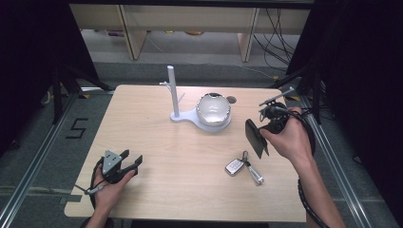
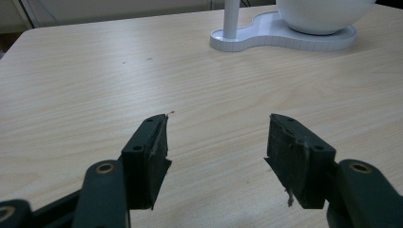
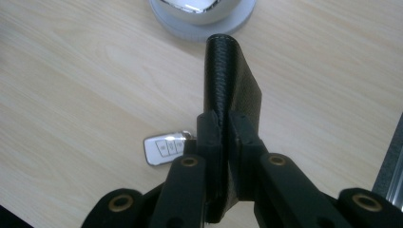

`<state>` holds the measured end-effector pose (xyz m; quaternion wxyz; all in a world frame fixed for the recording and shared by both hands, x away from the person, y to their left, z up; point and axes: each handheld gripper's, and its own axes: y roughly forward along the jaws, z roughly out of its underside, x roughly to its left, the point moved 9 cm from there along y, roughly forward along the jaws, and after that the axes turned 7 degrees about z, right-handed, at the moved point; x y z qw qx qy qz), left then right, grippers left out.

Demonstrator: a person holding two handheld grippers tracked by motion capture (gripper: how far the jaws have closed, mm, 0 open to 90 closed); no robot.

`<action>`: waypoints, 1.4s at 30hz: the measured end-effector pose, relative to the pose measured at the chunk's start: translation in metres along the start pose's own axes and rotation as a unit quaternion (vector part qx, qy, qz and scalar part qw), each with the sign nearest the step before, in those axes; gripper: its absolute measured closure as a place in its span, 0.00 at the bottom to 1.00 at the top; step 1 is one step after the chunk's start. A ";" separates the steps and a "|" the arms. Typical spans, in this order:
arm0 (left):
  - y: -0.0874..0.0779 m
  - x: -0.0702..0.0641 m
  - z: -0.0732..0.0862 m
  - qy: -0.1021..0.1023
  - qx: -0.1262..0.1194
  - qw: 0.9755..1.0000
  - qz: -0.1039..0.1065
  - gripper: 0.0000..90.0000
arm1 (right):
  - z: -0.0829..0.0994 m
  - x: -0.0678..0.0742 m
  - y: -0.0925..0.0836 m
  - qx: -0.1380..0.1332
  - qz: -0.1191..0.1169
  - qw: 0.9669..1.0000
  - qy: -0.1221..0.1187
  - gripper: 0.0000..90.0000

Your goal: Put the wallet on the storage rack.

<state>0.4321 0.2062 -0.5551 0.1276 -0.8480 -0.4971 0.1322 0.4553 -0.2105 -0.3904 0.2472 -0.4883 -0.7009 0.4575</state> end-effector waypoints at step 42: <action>0.000 -0.001 0.000 0.001 0.001 1.000 0.001 0.43 | -0.095 0.027 0.008 -0.056 -0.025 0.997 -0.038 0.94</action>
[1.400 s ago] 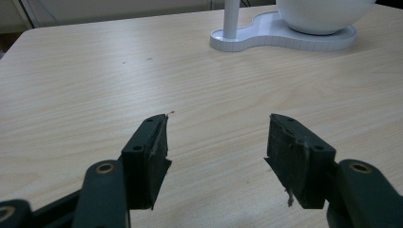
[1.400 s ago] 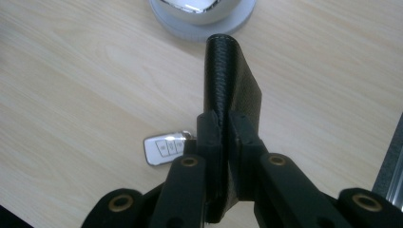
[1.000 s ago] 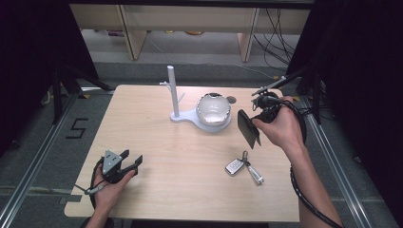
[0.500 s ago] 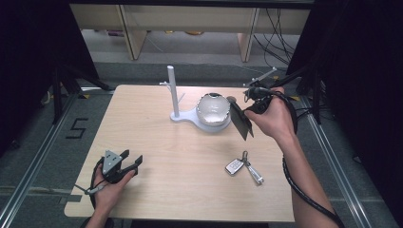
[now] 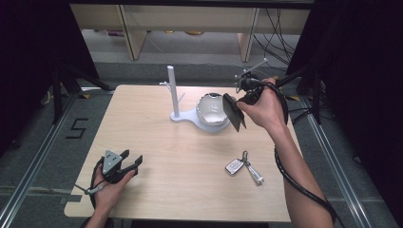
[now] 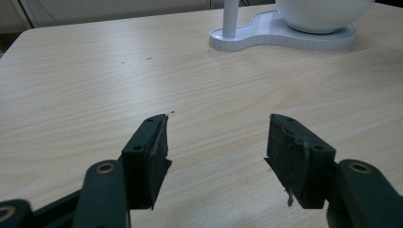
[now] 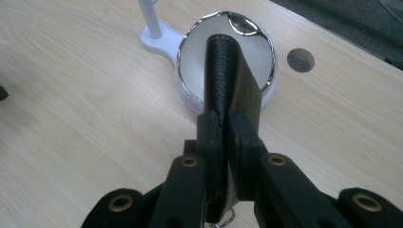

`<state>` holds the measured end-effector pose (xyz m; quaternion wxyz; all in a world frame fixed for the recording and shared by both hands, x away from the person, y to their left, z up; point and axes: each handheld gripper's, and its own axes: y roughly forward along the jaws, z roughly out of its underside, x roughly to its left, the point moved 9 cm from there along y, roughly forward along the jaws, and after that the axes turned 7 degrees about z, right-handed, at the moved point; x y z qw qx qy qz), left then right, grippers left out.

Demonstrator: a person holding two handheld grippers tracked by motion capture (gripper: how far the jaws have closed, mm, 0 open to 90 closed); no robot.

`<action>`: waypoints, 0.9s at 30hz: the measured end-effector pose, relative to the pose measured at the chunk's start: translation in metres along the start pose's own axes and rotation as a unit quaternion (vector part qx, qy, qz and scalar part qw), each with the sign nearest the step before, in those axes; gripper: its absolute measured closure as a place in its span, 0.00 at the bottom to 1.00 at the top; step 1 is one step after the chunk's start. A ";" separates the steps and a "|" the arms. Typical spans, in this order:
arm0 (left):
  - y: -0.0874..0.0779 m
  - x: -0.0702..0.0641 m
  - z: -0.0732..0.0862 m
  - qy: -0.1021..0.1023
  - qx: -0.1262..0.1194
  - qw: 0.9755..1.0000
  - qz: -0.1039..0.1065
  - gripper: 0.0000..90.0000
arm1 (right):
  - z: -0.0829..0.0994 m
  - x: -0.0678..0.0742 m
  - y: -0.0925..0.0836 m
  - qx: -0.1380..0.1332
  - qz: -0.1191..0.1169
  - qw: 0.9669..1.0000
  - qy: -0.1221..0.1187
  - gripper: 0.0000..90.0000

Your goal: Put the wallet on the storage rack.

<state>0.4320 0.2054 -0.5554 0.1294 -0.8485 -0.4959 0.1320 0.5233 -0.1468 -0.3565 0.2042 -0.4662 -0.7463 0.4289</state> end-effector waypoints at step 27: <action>0.000 0.000 0.000 0.004 0.000 1.000 0.002 0.43 | -0.044 0.018 0.033 -0.021 -0.026 0.999 -0.023 0.94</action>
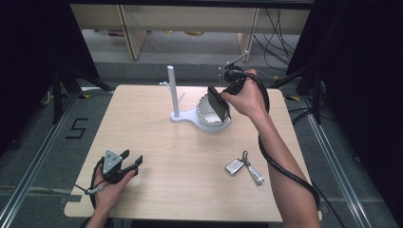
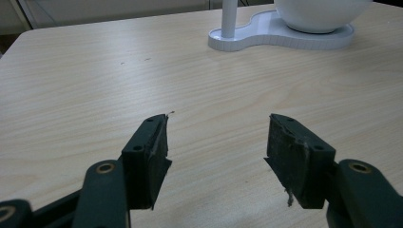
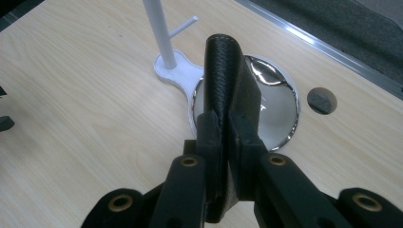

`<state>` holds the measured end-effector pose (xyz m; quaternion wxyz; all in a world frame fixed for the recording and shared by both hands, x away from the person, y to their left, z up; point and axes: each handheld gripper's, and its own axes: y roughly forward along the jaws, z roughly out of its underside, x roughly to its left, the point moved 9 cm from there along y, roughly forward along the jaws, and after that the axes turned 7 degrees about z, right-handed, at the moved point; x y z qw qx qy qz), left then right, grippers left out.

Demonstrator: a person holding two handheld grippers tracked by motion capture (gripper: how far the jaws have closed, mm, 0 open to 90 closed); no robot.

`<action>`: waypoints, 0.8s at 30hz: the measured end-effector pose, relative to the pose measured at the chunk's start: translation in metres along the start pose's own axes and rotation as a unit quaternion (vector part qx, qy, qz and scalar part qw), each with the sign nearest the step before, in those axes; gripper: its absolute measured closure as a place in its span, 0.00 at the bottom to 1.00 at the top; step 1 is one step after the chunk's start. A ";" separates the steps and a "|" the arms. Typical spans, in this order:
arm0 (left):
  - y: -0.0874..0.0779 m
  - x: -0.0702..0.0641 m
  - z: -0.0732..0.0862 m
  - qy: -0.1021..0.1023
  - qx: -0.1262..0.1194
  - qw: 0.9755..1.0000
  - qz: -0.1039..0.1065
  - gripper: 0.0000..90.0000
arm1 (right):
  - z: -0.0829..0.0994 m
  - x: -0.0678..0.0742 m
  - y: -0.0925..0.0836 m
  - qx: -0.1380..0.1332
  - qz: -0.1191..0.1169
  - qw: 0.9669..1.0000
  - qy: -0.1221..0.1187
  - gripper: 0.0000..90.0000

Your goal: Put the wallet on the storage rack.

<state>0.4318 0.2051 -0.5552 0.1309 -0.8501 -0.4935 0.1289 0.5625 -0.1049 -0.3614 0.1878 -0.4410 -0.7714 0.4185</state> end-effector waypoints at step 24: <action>0.000 0.000 0.000 -0.005 -0.002 1.000 0.000 0.43 | -0.013 -0.001 0.030 -0.002 -0.021 1.000 -0.006 0.94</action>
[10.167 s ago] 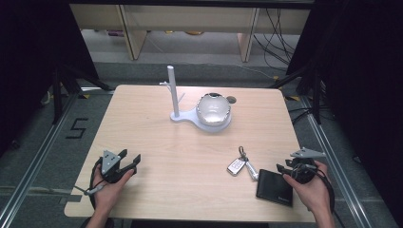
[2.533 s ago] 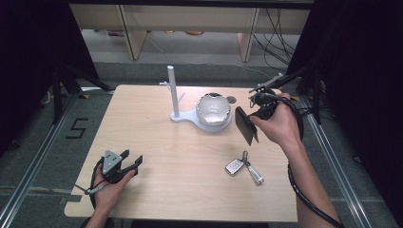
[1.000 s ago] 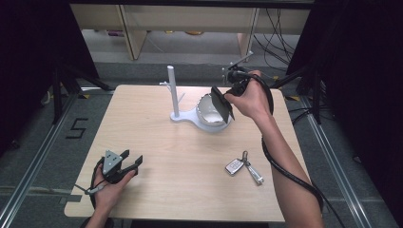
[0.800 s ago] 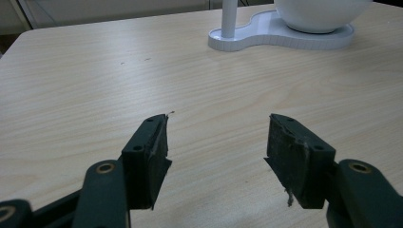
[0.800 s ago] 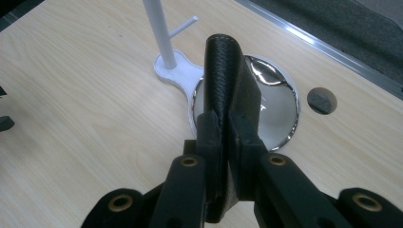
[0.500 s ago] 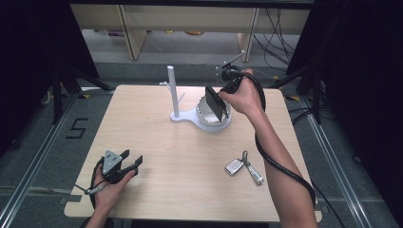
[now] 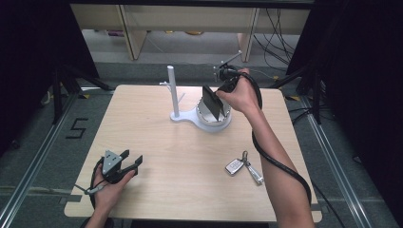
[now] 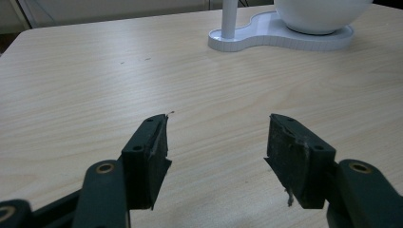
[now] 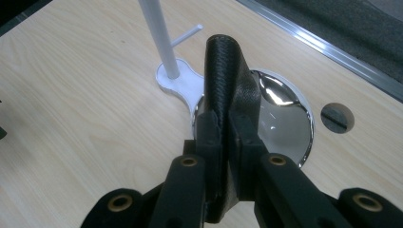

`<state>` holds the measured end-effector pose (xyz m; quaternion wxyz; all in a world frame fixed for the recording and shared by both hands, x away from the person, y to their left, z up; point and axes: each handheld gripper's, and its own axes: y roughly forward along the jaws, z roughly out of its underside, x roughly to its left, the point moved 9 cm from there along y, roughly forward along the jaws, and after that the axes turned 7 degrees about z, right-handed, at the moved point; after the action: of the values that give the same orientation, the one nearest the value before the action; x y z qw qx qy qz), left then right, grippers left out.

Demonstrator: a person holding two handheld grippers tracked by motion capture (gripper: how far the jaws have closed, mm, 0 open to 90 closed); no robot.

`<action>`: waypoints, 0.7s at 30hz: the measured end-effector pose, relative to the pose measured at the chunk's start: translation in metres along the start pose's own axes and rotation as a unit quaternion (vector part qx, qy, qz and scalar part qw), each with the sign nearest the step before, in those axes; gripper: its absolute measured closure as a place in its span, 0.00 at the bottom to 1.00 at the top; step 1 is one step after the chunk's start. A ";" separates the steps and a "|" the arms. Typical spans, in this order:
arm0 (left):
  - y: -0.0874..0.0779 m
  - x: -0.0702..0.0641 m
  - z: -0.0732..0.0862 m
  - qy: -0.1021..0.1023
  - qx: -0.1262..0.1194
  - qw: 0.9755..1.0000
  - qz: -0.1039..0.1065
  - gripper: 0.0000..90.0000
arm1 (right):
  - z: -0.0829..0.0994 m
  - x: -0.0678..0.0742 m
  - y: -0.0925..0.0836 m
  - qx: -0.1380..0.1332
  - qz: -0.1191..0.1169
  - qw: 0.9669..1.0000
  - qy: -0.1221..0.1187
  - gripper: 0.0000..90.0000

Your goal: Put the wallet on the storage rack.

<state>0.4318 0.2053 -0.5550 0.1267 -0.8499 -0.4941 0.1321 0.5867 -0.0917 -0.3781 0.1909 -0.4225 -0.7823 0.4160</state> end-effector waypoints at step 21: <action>0.000 0.000 0.000 0.004 0.002 1.000 0.001 0.43 | -0.001 -0.017 0.032 -0.021 0.004 1.000 -0.011 0.91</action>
<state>0.4316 0.2051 -0.5552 0.1299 -0.8509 -0.4921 0.1299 0.6127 -0.0955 -0.4026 0.1717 -0.4245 -0.7915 0.4048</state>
